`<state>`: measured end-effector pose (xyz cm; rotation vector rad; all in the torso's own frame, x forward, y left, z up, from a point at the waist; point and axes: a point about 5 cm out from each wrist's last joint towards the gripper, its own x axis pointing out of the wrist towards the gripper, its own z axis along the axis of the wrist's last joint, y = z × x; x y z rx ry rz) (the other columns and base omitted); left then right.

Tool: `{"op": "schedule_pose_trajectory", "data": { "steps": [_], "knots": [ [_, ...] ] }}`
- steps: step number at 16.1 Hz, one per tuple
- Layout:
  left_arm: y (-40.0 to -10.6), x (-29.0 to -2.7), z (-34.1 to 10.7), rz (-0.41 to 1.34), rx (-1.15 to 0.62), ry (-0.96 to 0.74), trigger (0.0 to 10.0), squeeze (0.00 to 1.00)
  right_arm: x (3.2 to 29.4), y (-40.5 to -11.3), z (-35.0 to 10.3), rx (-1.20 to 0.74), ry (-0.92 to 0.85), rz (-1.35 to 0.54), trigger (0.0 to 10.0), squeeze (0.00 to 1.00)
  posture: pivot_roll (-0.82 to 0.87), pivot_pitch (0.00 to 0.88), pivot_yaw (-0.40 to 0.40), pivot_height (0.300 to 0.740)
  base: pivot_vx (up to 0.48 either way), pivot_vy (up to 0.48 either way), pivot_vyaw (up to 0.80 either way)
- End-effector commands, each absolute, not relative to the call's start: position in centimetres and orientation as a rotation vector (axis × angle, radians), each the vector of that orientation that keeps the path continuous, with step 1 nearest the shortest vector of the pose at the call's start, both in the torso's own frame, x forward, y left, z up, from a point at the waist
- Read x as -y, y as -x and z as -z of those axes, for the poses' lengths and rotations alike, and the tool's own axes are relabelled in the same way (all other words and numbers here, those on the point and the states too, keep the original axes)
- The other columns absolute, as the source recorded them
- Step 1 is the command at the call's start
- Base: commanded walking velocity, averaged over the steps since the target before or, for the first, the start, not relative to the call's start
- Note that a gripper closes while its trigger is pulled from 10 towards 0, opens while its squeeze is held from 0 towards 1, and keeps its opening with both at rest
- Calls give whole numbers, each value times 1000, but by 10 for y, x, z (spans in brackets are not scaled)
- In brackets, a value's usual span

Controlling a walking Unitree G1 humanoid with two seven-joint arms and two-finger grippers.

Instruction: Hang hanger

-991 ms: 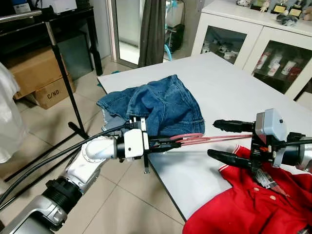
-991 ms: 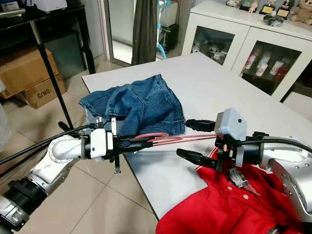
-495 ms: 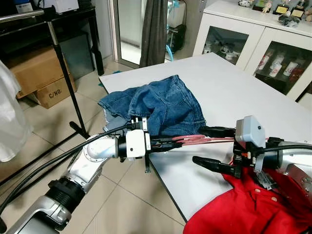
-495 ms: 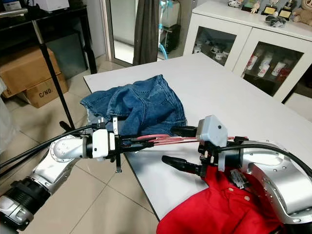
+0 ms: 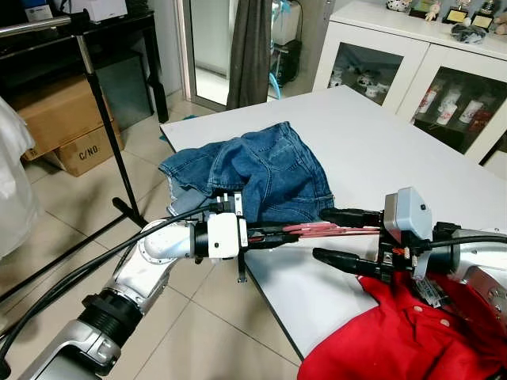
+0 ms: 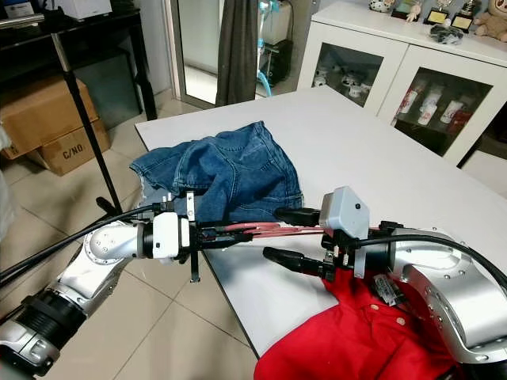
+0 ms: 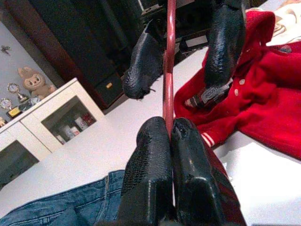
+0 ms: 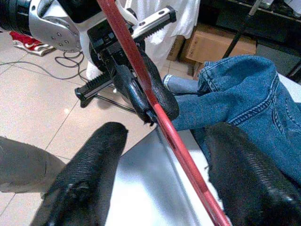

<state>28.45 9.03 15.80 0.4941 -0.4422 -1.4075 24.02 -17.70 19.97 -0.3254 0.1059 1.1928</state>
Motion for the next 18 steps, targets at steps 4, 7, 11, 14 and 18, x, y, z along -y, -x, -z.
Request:
{"op": "schedule_pose_trajectory", "data": {
  "steps": [4, 7, 11, 14, 18],
  "knots": [
    [-286, -91, -160, 1403, 454, -507, 0, 0, 181, -239, -202, -80, 309, -1212, 0, 0, 56, 38, -56, 740, 0, 0, 0],
    [-286, -92, -161, 1401, 455, -511, 0, 0, 181, -238, -201, -84, 310, -1224, 0, 0, 58, 39, -55, 740, 0, 0, 0],
    [-287, -92, -162, 1393, 463, -509, 0, 0, 181, -235, -199, -92, 317, -1250, 0, 0, 57, 39, -58, 740, 0, 0, 0],
    [-288, -91, -163, 1389, 468, -511, 0, 0, 182, -235, -199, -89, 317, -1253, 0, 0, 56, 39, -57, 740, 0, 0, 0],
    [-293, -90, -165, 1335, 484, -530, 8588, 0, 182, -234, -198, -90, 318, -1252, 0, 0, 55, 38, -55, 740, 0, 0, 0]
  ]
}}
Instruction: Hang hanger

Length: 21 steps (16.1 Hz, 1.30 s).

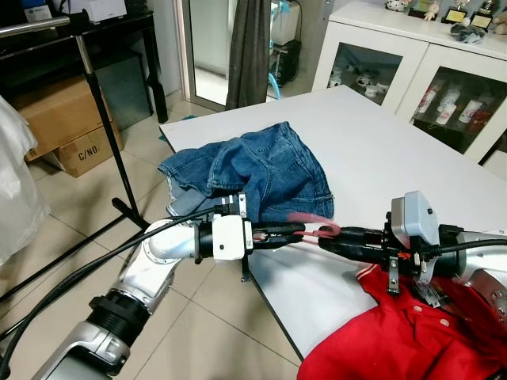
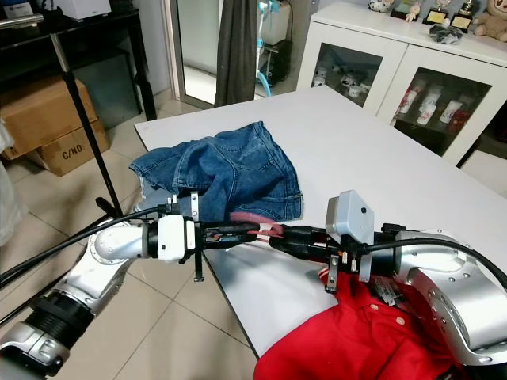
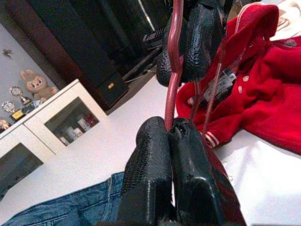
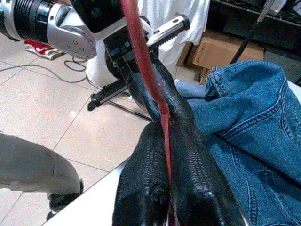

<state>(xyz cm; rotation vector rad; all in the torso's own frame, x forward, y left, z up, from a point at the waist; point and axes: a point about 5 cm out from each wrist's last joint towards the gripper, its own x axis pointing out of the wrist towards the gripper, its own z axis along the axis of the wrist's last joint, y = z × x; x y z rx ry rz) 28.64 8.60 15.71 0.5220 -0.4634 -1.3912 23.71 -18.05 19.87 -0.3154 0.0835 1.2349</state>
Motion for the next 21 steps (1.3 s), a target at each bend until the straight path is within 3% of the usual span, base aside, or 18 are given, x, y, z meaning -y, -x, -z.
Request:
{"op": "schedule_pose_trajectory", "data": {
  "steps": [1, 2, 3, 8, 9, 13, 16, 17, 18, 21],
  "knots": [
    [-293, -90, -165, 1331, 489, -530, 10000, 0, 182, -234, -198, -90, 317, -1252, 0, 0, 55, 38, -55, 740, 0, 0, 0],
    [-294, -90, -166, 1326, 494, -534, 10000, 165, 182, -234, -198, -89, 317, -1253, 0, 0, 56, 38, -55, 740, 0, 0, 0],
    [-295, -91, -167, 1313, 502, -541, 10000, 263, 182, -234, -198, -88, 317, -1252, 0, 0, 55, 38, -53, 740, 0, 0, 0],
    [-299, -91, -169, 1257, 528, -561, 10000, 263, 182, -233, -197, -91, 316, -1248, 0, 0, 52, 40, -51, 740, 0, 0, 0],
    [-299, -91, -168, 1266, 511, -542, 10000, 1000, 183, -233, -196, -95, 317, -1247, 0, 0, 51, 40, -51, 740, 0, 0, 0],
    [-300, -90, -168, 1254, 513, -526, 10000, 1000, 185, -234, -195, -98, 318, -1226, 0, 0, 47, 43, -50, 740, 0, 0, 0],
    [-310, -92, -182, 1091, 587, -487, 10000, 1000, 194, -249, -186, -114, 308, -1073, 0, 0, 46, 43, -50, 740, 0, 0, 0],
    [-311, -92, -186, 1072, 598, -472, 10000, 957, 196, -251, -183, -122, 306, -1051, 0, 0, 47, 43, -51, 740, 0, 0, 0],
    [-312, -93, -188, 1066, 603, -463, 10000, 322, 198, -252, -180, -135, 311, -1033, 0, 0, 49, 43, -51, 740, 0, 0, 0],
    [-312, -98, -187, 1060, 600, -484, 10000, 145, 204, -257, -172, -160, 323, -967, 0, 0, 47, 43, -49, 740, 0, 0, 0]
  ]
}}
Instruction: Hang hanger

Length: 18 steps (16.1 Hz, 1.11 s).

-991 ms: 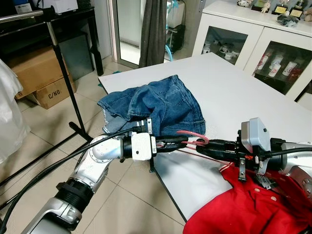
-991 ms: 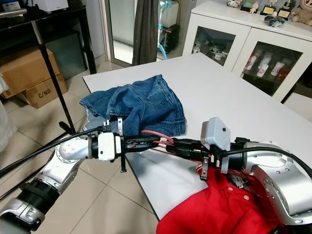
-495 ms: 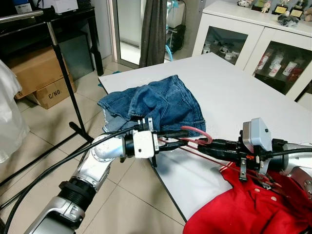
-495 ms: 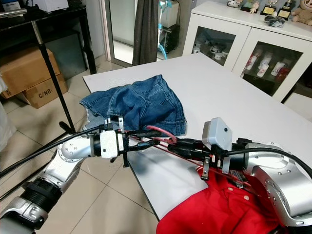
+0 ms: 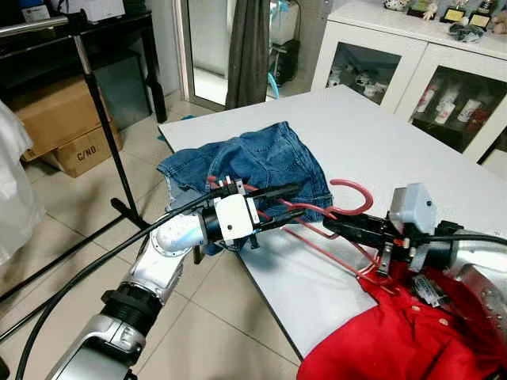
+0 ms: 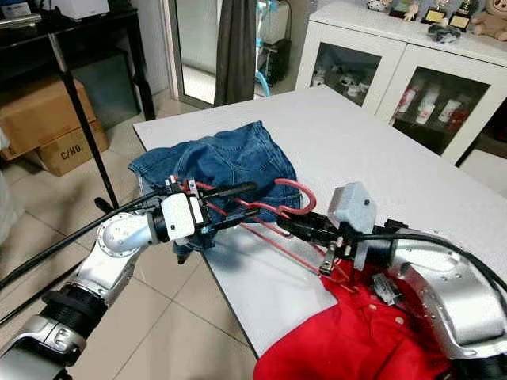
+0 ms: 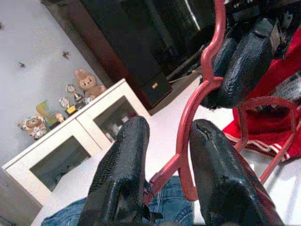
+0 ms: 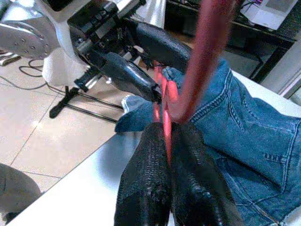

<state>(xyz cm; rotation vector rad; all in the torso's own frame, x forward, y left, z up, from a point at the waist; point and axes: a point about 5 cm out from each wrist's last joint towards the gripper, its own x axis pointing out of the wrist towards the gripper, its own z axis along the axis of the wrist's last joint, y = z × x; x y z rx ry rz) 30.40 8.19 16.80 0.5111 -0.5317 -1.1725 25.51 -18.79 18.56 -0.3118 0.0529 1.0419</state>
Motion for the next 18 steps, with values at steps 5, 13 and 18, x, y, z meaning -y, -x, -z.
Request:
{"op": "schedule_pose_trajectory", "data": {
  "steps": [5, 13, 18],
  "knots": [
    [-313, -103, -183, 1056, 577, -516, 10000, 0, 210, -263, -168, -163, 329, -896, 0, 0, 46, 49, -51, 740, 0, 0, 0],
    [-327, -106, -198, 814, 548, -122, 10000, 0, 240, -302, -189, 8, 244, -406, 8039, 0, 42, 53, -43, 740, 0, 0, 0],
    [-332, -108, -188, 670, 426, 3, 10000, 0, 249, -309, -185, 21, 122, -199, 10000, 0, 40, 58, -42, 740, 0, 0, 0]
  ]
}}
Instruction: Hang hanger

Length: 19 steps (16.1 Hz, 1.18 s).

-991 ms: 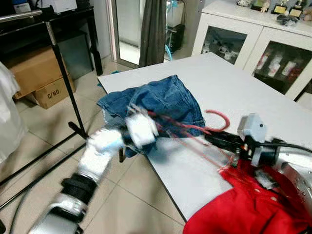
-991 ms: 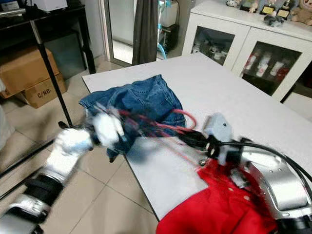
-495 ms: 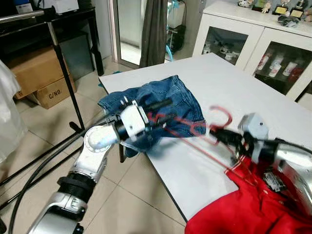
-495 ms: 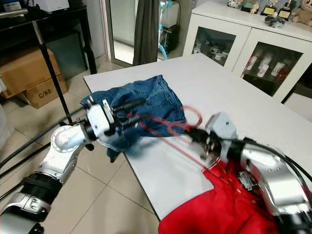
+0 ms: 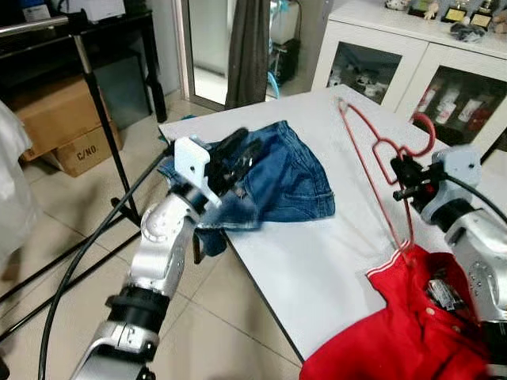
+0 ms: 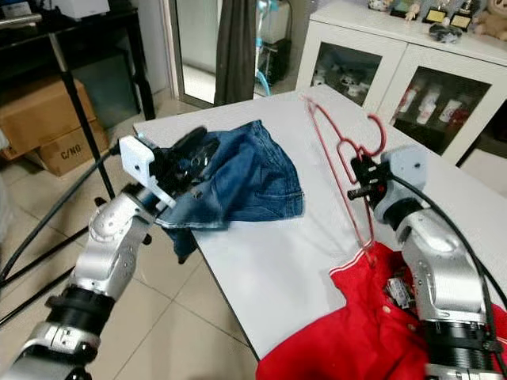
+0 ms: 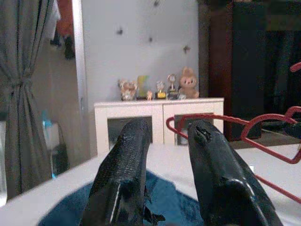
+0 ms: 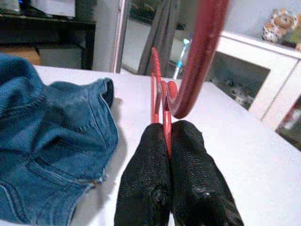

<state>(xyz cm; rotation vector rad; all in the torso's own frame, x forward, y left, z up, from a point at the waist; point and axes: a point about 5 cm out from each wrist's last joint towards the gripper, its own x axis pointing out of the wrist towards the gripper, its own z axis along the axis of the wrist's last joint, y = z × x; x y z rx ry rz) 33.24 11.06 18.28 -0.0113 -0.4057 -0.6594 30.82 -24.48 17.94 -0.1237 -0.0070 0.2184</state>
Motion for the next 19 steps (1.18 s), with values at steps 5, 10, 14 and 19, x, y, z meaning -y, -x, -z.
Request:
{"op": "schedule_pose_trajectory", "data": {
  "steps": [5, 10, 14, 19],
  "knots": [
    [-339, -116, -182, 459, 337, 25, 10000, 0, 276, -311, -191, 62, 131, 84, 10000, 0, 33, 60, -36, 740, 0, 0, 0],
    [-333, -107, -181, 425, 336, 12, 10000, 0, 278, -301, -199, 165, 109, 225, 10000, 0, 20, 64, -35, 740, 0, -339, 0],
    [-334, -102, -183, 436, 338, 6, 10000, 0, 275, -300, -199, 172, 104, 231, 10000, 0, 10, 60, -28, 740, 0, -472, 0],
    [-332, -100, -185, 483, 343, 53, 10000, 0, 274, -298, -202, 197, 115, 231, 10000, 0, 10, 56, -23, 740, 0, -283, 0]
  ]
}}
